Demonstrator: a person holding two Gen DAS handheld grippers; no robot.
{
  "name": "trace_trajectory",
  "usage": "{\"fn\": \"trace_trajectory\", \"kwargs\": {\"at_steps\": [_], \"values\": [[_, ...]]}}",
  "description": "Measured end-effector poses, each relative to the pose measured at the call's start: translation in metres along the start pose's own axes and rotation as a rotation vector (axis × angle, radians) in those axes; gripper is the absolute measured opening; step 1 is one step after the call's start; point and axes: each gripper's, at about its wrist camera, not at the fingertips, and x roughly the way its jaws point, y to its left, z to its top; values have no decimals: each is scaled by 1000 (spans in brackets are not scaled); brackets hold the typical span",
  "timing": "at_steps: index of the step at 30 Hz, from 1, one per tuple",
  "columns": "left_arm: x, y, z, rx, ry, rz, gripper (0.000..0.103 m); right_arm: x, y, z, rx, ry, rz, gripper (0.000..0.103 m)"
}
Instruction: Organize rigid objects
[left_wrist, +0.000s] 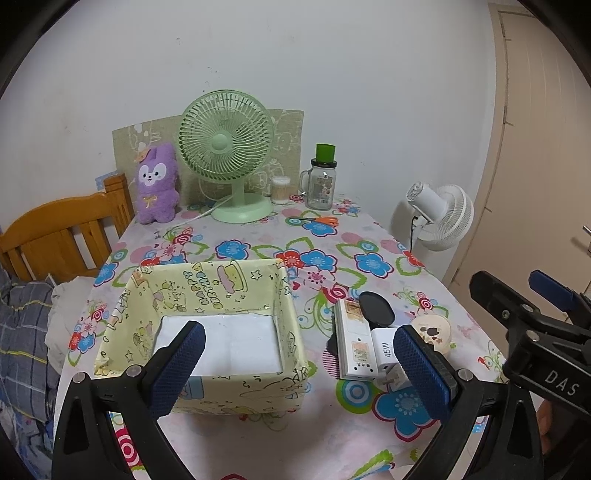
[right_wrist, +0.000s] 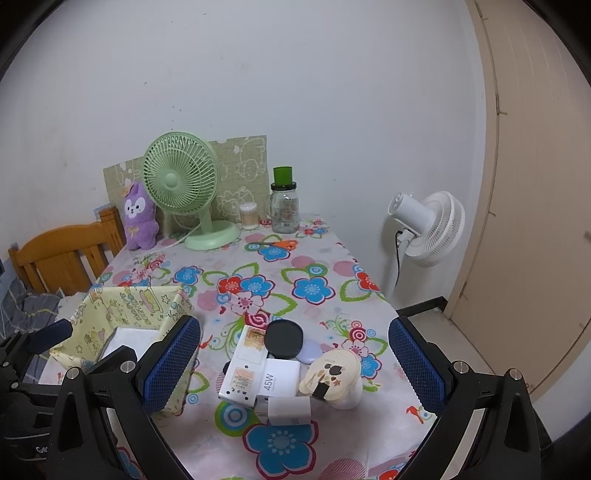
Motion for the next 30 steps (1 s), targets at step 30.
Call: {"fn": "trace_trajectory", "kwargs": {"at_steps": [30], "values": [[37, -24, -6, -3, 50, -52, 93, 25, -19, -5, 4, 26, -7, 92]]}}
